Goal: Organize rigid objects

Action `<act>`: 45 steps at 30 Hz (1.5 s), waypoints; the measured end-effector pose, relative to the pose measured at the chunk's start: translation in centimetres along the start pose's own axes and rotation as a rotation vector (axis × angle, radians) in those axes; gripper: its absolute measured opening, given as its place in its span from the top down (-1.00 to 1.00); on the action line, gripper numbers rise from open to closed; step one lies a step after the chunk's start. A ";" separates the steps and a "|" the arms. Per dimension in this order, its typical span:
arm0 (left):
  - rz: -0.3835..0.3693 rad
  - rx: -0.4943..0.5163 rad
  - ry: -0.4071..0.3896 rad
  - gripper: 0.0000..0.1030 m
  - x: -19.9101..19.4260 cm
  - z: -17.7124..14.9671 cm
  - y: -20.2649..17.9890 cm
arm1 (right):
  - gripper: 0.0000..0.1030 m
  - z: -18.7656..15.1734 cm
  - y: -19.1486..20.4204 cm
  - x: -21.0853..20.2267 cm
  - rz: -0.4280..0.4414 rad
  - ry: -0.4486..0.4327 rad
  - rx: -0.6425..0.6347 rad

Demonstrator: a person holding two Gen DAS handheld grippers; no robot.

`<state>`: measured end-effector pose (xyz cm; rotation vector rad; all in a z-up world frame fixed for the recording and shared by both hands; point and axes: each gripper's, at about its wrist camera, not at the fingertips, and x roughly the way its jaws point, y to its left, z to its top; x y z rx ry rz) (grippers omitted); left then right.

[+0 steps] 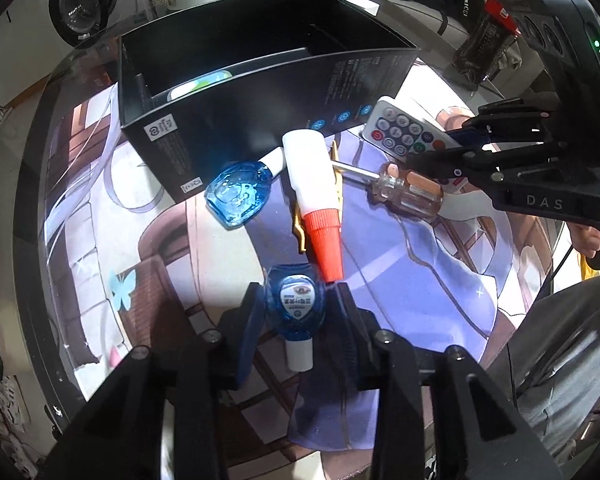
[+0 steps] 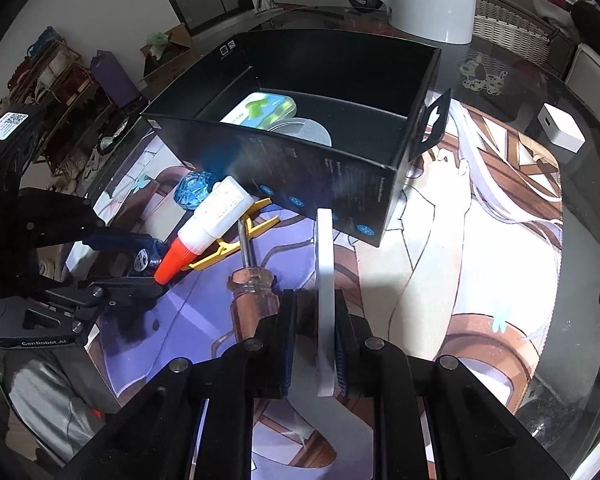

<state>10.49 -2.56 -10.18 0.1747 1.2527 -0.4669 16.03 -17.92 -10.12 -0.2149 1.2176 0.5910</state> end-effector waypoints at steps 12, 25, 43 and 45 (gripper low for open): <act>0.104 0.061 -0.021 0.45 0.1 0.0 -1.8 | 0.87 -0.1 1.6 -0.9 -0.045 -0.035 -0.046; 0.093 0.027 -0.489 0.45 -10.4 0.1 -0.7 | 0.87 -0.2 4.6 -9.7 -0.012 -0.399 -0.078; 0.184 -0.070 -0.822 0.44 -14.7 -0.5 -0.1 | 0.88 -4.2 10.2 -15.1 -0.139 -0.870 -0.082; 0.175 -0.078 -0.831 0.44 -14.9 -0.3 0.1 | 0.88 -4.2 10.4 -15.3 -0.147 -0.880 -0.085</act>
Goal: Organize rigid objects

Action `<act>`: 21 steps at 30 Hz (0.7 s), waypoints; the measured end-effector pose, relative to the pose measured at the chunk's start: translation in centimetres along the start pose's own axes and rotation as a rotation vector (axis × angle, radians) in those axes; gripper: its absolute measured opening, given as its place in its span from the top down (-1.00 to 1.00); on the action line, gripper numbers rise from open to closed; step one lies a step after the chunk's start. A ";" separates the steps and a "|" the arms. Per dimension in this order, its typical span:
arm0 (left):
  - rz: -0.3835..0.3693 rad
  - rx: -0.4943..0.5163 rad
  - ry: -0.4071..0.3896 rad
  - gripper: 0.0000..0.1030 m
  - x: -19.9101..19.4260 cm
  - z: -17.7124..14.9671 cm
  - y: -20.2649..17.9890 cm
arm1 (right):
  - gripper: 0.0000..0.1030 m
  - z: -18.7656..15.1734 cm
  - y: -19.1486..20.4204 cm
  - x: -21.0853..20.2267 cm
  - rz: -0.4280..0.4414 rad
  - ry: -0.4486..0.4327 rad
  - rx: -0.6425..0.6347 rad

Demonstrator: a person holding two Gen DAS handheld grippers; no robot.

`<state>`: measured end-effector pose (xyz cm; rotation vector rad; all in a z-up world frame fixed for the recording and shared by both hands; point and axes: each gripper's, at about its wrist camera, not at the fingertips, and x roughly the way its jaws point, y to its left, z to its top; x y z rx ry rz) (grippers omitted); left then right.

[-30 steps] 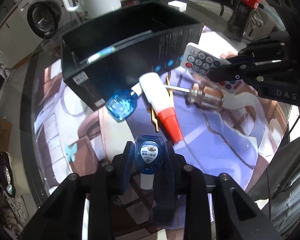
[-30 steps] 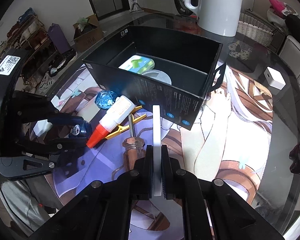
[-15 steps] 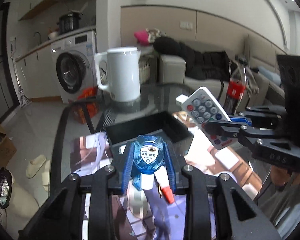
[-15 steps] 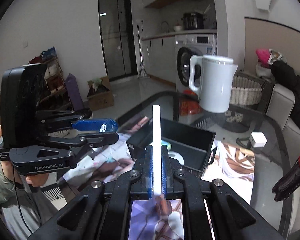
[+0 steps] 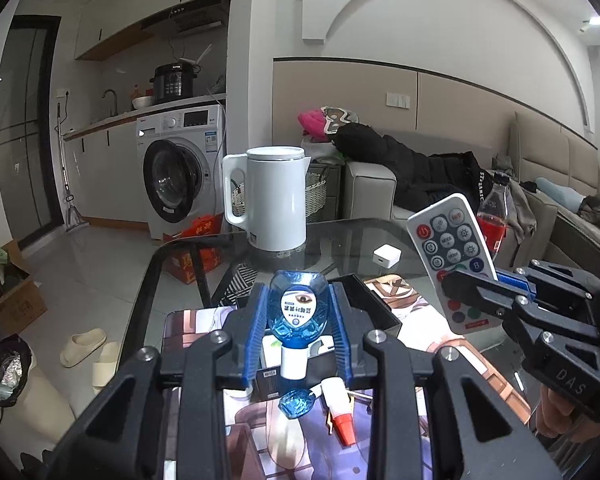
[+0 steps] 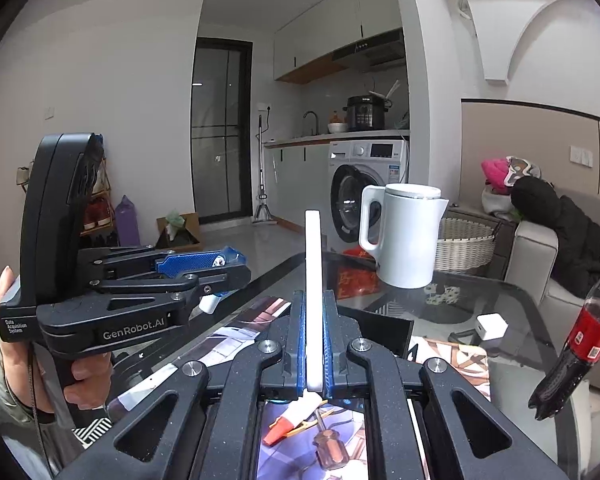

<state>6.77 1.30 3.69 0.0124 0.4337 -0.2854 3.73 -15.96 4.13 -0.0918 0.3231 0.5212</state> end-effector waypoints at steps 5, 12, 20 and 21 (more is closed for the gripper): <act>0.016 -0.020 -0.035 0.44 0.7 1.0 0.4 | 0.88 1.1 -0.4 0.2 -0.018 -0.023 0.033; 0.041 -0.116 -0.064 0.44 3.3 2.6 2.0 | 0.88 2.9 -1.9 2.6 -0.066 -0.028 0.073; 0.047 -0.164 -0.011 0.44 7.9 2.7 2.1 | 0.88 3.2 -3.7 7.4 -0.132 0.036 0.115; 0.045 -0.175 0.001 0.44 8.5 2.6 2.2 | 0.88 3.1 -3.9 8.0 -0.139 0.052 0.118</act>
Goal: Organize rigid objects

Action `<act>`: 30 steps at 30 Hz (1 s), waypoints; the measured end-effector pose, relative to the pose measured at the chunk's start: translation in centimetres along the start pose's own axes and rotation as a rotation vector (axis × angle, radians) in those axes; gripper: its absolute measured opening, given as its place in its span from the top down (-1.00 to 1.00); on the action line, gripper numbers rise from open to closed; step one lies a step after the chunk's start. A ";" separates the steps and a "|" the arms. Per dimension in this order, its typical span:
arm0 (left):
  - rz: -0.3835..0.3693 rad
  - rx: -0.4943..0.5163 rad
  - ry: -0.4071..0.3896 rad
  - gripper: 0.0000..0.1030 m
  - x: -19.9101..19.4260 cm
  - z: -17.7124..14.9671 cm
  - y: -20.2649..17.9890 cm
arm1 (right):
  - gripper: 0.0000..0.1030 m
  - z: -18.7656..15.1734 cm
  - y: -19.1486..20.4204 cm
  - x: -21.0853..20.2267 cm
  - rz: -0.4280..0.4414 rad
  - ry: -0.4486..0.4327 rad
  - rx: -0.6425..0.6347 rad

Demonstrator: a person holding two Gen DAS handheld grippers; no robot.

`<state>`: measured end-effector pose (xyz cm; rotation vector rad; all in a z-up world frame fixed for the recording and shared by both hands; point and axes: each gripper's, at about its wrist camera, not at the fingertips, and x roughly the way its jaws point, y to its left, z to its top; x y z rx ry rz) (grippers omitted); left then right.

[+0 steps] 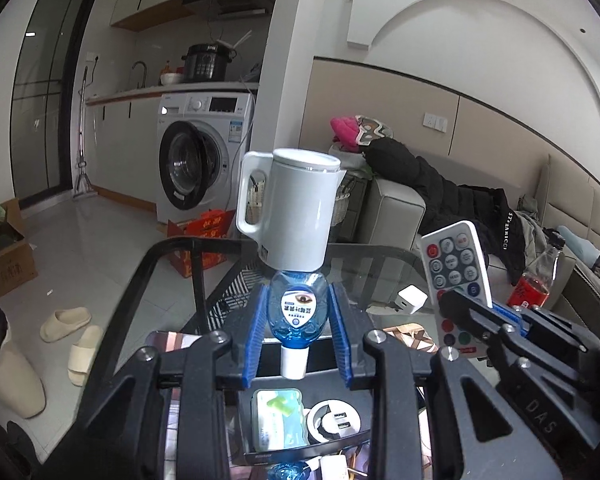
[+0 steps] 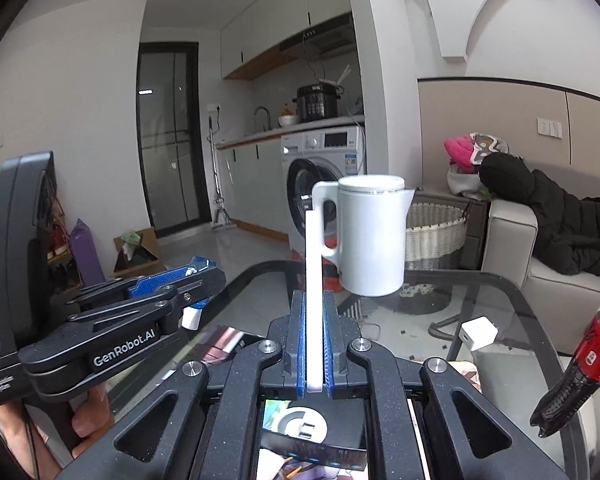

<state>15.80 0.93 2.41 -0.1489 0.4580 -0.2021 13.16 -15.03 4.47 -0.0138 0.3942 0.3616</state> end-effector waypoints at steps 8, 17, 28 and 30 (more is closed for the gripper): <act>0.031 -0.050 0.134 0.44 4.3 -1.1 0.8 | 0.88 -1.1 -1.6 4.7 -0.020 0.131 0.045; 0.068 -0.018 0.240 0.44 6.3 -2.3 0.4 | 0.88 -2.9 -1.9 7.7 -0.003 0.281 0.045; 0.073 -0.003 0.385 0.44 8.4 -3.9 0.1 | 0.88 -5.9 -2.9 10.4 0.030 0.475 0.089; 0.074 -0.001 0.411 0.44 8.9 -4.2 -0.1 | 0.88 -6.1 -3.0 10.7 0.035 0.491 0.101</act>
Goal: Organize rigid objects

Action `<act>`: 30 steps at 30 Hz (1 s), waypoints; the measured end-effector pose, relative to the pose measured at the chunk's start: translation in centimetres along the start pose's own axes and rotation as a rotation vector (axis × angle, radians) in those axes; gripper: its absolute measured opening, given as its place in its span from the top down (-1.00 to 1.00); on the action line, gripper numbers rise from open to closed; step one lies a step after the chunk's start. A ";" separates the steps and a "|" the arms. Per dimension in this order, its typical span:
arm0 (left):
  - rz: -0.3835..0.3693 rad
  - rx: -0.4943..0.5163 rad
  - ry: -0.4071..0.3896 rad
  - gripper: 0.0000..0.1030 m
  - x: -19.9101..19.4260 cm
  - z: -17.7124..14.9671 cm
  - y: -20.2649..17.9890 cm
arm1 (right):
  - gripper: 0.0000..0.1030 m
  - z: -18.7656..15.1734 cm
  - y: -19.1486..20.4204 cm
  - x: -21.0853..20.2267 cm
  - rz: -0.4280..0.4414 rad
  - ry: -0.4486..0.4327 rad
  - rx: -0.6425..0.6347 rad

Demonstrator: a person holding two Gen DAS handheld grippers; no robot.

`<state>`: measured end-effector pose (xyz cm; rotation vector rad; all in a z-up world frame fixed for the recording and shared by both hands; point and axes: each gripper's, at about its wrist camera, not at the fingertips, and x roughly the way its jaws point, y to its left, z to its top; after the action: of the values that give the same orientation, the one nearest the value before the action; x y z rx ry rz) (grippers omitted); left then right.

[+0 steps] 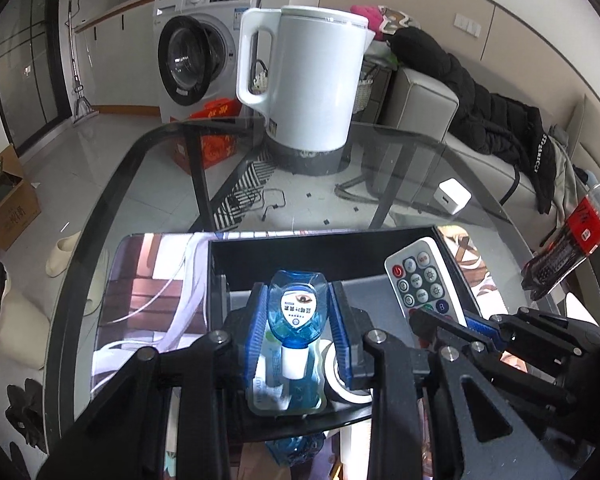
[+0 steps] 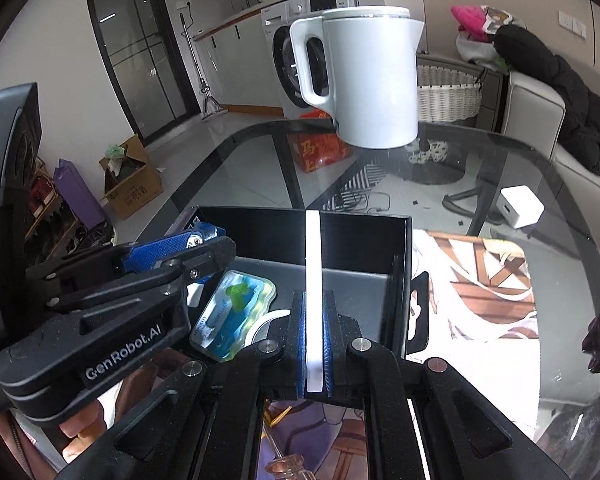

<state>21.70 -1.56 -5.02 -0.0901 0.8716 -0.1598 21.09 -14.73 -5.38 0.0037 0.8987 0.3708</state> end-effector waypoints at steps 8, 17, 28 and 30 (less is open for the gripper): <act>-0.008 -0.015 0.049 0.44 1.1 -0.2 -0.2 | 0.88 -0.3 0.0 1.0 -0.014 0.041 0.002; -0.014 -0.025 0.098 0.44 1.7 -0.5 -0.2 | 0.88 -0.3 -0.2 0.9 -0.027 0.056 0.010; -0.024 -0.030 0.083 0.07 1.2 -0.6 -0.3 | 0.87 -0.7 -0.1 0.8 -0.014 0.064 0.003; -0.026 -0.026 0.071 0.07 0.7 -0.6 -0.4 | 0.87 -0.6 -0.2 0.4 -0.014 0.053 0.003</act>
<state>21.64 -2.13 -5.85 -0.1210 0.9440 -0.1765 20.89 -14.86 -6.14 -0.0092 0.9514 0.3581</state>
